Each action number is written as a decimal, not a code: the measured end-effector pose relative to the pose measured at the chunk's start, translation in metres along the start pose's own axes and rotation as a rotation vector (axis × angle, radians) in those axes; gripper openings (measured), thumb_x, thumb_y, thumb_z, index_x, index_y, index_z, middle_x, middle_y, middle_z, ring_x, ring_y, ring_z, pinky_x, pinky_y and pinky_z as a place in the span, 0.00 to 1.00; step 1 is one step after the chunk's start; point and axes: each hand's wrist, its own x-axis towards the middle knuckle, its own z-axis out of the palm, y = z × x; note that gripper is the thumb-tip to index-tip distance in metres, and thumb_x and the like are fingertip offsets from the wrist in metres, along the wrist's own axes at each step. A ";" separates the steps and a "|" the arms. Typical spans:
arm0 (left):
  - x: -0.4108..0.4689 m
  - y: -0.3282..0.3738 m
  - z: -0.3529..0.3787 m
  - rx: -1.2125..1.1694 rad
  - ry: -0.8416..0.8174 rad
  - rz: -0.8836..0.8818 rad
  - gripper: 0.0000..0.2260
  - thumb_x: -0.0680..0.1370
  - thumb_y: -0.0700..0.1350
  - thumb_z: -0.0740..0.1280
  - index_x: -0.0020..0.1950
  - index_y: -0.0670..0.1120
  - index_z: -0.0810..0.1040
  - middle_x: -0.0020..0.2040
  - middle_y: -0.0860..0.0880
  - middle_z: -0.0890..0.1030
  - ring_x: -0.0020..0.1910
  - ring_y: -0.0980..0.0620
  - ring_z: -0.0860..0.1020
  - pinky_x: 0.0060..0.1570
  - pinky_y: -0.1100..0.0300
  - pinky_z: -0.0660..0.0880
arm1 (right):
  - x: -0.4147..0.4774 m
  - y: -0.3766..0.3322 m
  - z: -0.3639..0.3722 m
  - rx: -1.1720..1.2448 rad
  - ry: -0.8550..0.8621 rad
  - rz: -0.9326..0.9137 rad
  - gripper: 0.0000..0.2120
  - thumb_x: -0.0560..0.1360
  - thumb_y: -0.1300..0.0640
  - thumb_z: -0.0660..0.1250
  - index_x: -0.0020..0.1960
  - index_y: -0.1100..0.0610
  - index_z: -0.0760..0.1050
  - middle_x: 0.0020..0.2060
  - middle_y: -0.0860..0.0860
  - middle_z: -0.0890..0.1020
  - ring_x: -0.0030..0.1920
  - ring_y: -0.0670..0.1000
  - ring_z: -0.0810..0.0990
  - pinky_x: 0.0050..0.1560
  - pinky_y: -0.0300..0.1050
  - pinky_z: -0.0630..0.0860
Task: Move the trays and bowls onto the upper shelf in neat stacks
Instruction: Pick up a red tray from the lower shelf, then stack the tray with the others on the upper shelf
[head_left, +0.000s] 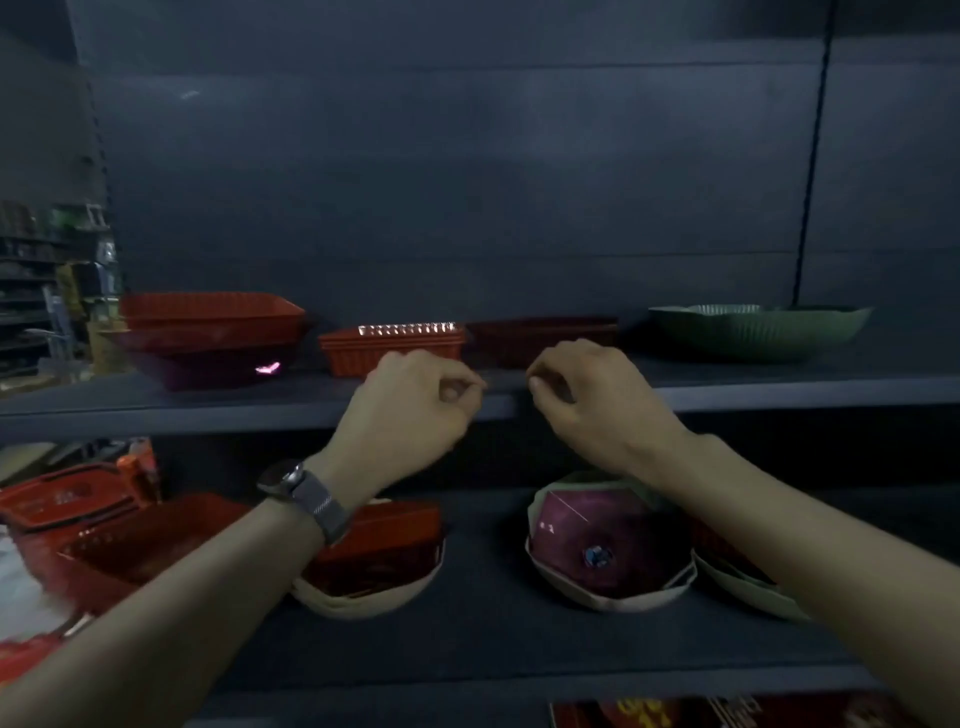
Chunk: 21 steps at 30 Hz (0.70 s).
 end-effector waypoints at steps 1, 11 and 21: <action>-0.007 0.001 0.012 -0.027 -0.014 -0.003 0.13 0.73 0.60 0.63 0.50 0.61 0.86 0.36 0.62 0.85 0.32 0.61 0.83 0.45 0.53 0.84 | -0.014 0.003 -0.001 0.014 -0.001 0.008 0.07 0.81 0.54 0.65 0.47 0.53 0.80 0.40 0.46 0.79 0.43 0.47 0.74 0.47 0.51 0.76; -0.066 -0.011 0.122 -0.154 -0.207 -0.140 0.09 0.81 0.44 0.70 0.55 0.55 0.88 0.40 0.60 0.86 0.38 0.63 0.84 0.49 0.60 0.83 | -0.140 0.062 0.015 0.042 -0.134 0.314 0.05 0.81 0.54 0.66 0.51 0.52 0.81 0.44 0.45 0.81 0.46 0.47 0.79 0.47 0.47 0.77; -0.053 -0.068 0.205 -0.134 -0.381 -0.429 0.09 0.81 0.42 0.69 0.59 0.48 0.86 0.42 0.50 0.87 0.41 0.52 0.86 0.50 0.51 0.85 | -0.210 0.140 0.052 0.035 -0.285 0.686 0.07 0.76 0.59 0.70 0.52 0.52 0.84 0.49 0.51 0.85 0.50 0.55 0.83 0.50 0.52 0.80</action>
